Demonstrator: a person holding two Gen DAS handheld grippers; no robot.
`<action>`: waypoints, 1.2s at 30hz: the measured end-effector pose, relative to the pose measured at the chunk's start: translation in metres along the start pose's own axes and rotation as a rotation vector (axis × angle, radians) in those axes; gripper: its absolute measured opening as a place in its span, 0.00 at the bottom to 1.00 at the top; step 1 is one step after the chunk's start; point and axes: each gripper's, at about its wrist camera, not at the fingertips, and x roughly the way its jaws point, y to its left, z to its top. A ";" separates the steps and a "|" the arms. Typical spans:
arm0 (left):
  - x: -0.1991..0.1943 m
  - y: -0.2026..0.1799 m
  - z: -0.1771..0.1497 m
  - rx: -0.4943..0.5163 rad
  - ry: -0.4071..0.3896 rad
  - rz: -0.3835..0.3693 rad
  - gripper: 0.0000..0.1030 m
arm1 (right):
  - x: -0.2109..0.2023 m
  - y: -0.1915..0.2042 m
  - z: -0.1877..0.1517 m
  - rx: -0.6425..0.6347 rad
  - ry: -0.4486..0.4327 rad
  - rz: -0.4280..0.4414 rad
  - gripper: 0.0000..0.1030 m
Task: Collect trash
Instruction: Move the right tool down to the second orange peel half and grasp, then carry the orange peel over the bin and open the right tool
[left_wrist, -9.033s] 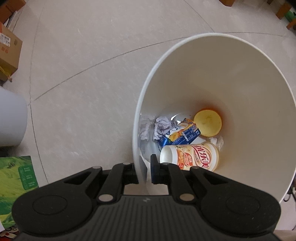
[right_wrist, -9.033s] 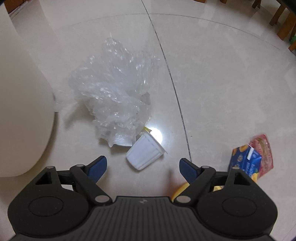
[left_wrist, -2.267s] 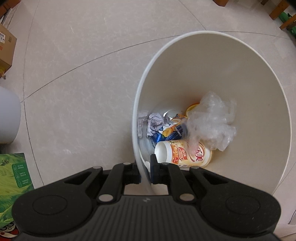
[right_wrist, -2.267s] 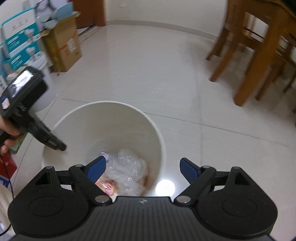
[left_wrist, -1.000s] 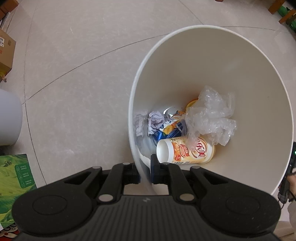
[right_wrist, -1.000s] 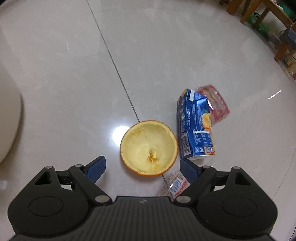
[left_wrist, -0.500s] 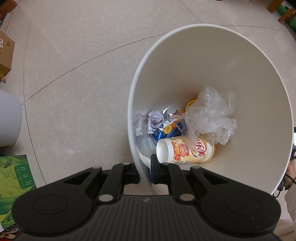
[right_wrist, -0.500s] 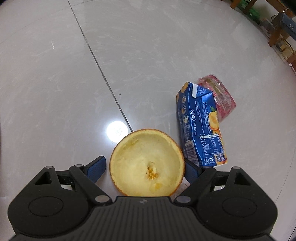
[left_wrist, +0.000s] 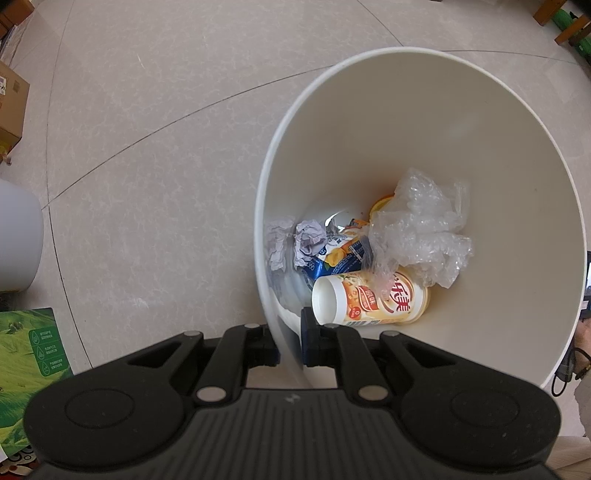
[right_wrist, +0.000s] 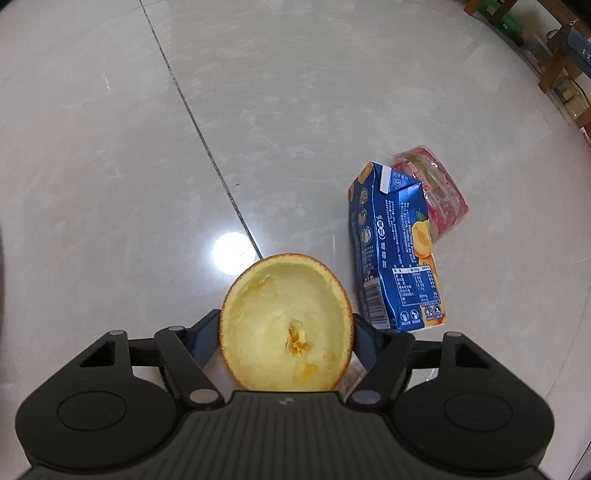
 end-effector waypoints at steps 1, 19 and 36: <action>0.000 0.000 0.000 -0.002 0.000 -0.001 0.08 | -0.004 0.000 0.000 -0.001 0.002 0.002 0.73; -0.001 0.003 0.000 -0.021 -0.005 -0.013 0.08 | -0.167 0.002 0.031 -0.092 -0.098 0.108 0.72; -0.003 0.002 -0.002 -0.026 -0.020 -0.010 0.08 | -0.353 0.102 0.050 -0.397 -0.297 0.371 0.72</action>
